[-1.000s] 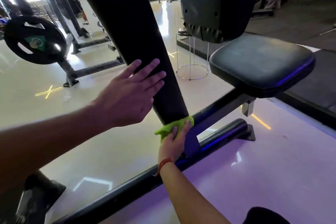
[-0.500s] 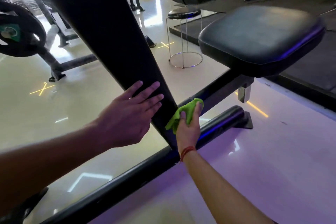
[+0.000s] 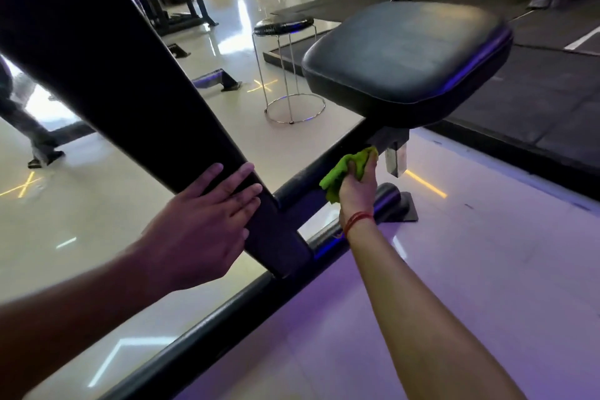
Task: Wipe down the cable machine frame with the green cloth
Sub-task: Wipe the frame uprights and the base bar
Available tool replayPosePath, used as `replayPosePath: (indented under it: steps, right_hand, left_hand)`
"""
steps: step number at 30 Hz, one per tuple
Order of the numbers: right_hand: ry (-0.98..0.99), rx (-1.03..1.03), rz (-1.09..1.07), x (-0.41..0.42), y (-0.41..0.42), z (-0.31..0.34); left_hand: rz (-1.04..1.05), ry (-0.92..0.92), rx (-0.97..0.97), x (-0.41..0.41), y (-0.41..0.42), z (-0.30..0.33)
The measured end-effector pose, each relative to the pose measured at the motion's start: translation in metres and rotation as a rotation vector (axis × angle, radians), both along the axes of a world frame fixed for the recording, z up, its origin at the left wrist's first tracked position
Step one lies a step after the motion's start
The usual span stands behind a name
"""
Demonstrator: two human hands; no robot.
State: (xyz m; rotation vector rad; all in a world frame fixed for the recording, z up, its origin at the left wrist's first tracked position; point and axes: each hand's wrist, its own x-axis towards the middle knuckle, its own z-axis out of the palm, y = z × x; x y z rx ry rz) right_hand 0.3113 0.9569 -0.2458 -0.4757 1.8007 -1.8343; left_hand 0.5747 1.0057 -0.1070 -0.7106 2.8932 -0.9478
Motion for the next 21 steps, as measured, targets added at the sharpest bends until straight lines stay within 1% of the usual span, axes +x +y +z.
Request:
replayPosePath:
  steps: [2,3,5,8,9,11,13,15,17,19,21]
  right_hand:
    - [-0.047,-0.004,-0.006,-0.009,-0.005,-0.004]
    - [-0.028,0.009,0.020,-0.005,-0.004,-0.004]
    - [0.020,0.019,0.091,0.024,0.008,-0.009]
    - [0.030,0.009,0.158,0.086,0.034,-0.017]
    - [0.013,0.014,0.159,0.092,0.035,-0.014]
    - [-0.058,0.021,0.116,0.072,0.020,-0.008]
    - [-0.068,0.004,0.043,0.030,0.006,0.004]
    - [-0.103,-0.031,0.031,0.000,0.004,0.014]
    - [-0.125,-0.065,0.017,-0.001,0.006,0.018]
    - [-0.085,-0.041,0.003,0.029,0.013,0.008]
    - [-0.065,-0.029,0.048,0.080,0.029,-0.012]
  left_hand:
    - [0.003,-0.001,0.000,-0.003,-0.001,-0.002]
    - [0.004,-0.008,0.001,-0.005,-0.001,-0.003]
    - [0.015,-0.031,0.004,-0.009,-0.002,-0.006]
    - [0.018,-0.043,0.003,-0.012,-0.001,-0.005]
    - [0.014,-0.042,0.009,-0.012,0.000,-0.005]
    - [-0.003,-0.037,0.018,-0.009,-0.001,-0.006]
    - [-0.036,-0.028,0.013,-0.002,-0.002,-0.008]
    - [-0.052,-0.010,0.008,0.002,-0.001,-0.009]
    - [-0.041,-0.015,0.005,0.000,0.001,-0.009]
    - [-0.012,-0.034,0.006,-0.002,0.002,-0.011]
    - [0.010,-0.052,0.004,-0.001,0.003,-0.014]
